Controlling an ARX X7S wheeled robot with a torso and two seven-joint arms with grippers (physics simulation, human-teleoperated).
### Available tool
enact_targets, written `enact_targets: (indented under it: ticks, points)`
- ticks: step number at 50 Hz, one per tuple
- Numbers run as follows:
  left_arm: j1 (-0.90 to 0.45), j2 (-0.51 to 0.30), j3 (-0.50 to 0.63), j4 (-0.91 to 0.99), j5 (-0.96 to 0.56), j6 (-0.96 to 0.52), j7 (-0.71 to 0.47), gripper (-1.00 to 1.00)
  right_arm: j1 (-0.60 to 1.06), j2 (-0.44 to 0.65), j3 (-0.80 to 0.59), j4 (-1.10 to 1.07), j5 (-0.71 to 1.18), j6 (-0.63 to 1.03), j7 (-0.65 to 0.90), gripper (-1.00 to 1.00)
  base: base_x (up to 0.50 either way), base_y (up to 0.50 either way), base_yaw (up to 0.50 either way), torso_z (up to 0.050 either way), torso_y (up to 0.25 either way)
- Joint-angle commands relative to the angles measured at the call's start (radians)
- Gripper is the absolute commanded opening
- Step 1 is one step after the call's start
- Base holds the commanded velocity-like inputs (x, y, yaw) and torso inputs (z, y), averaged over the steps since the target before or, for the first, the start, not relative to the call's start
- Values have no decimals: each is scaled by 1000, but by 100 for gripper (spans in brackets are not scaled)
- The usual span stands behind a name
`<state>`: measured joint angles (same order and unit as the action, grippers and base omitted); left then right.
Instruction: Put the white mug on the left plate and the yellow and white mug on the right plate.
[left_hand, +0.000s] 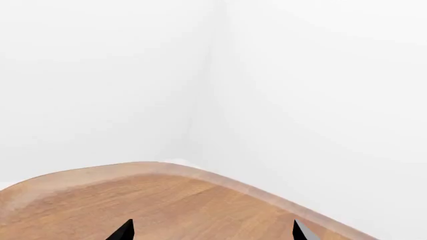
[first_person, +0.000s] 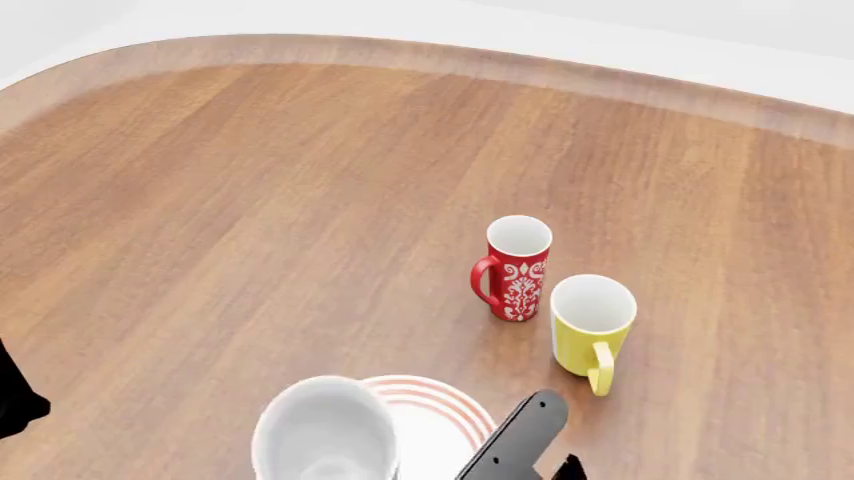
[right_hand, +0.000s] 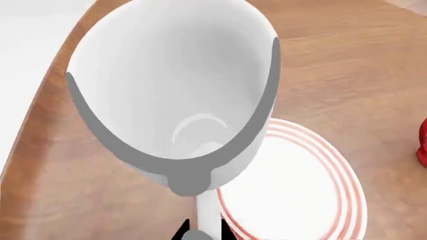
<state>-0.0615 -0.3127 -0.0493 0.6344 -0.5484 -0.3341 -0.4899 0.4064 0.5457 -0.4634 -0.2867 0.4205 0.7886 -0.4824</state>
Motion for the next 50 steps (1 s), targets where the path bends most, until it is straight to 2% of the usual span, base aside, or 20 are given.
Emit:
enact_targets:
  ticks: [1,10,27,50]
  points:
    - [-2,-2,-1,2,-8,3,-4,100,89,-61,56,113,17,17,28,-100,0,0,0,0,0]
    - [-3,-1,3,6,-12,2,-11,100,179,-121,70,278,6,11,38,-100,0,0,0,0,1]
    - [11,-3,6,17,-15,15,-14,100,275,-218,43,600,-38,-96,7,-100,0,0,0,0,0]
    - [14,-17,-2,35,-37,7,-29,100,358,-265,-9,891,-94,-126,-4,-100,0,0,0,0,0]
